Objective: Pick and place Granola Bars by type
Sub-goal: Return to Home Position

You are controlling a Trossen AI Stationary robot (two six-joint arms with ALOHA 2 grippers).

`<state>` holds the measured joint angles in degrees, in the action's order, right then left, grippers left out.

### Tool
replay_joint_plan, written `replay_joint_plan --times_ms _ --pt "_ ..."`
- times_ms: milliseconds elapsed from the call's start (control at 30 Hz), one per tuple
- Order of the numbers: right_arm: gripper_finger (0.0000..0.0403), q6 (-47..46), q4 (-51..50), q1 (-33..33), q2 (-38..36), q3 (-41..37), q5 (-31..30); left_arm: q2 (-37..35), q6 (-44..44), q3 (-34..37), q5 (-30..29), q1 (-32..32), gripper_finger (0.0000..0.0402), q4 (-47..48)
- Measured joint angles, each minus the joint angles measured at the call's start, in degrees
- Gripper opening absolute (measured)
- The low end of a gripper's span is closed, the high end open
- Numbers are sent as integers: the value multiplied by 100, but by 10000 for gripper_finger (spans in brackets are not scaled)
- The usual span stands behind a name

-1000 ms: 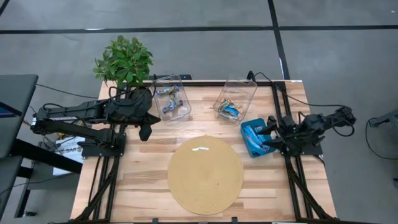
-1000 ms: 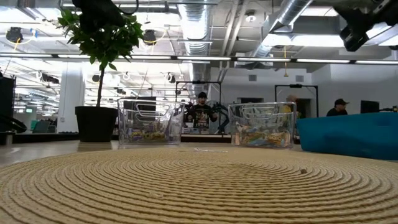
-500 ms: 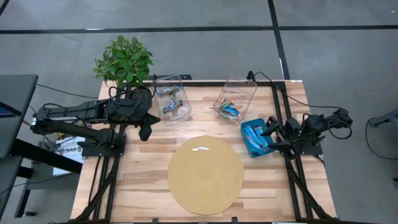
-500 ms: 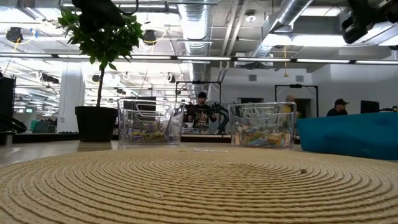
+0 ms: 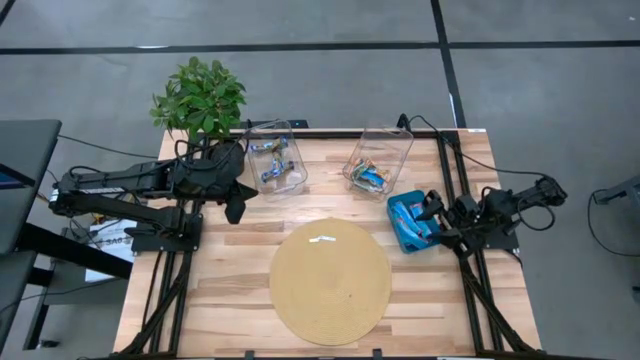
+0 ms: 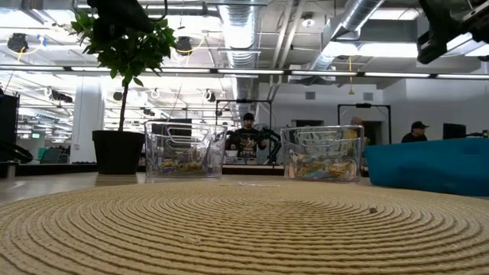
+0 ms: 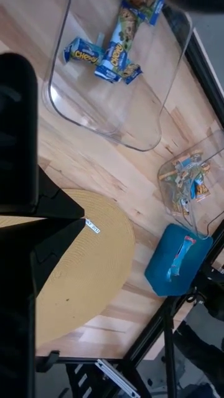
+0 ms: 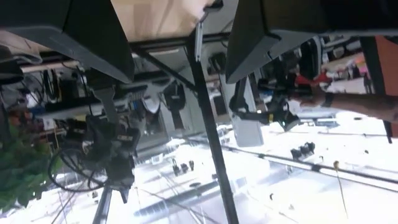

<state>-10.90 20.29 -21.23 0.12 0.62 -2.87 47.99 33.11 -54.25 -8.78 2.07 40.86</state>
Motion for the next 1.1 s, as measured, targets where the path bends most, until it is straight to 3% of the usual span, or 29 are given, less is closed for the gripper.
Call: replay_joint_plan --times_ms 467,1100 --pt "244 -63 -1923 0 2 -4 -24 1 54 2 0 0 0 0" --pt "244 -64 -1982 0 66 0 118 0 -19 0 -42 0 0 79"
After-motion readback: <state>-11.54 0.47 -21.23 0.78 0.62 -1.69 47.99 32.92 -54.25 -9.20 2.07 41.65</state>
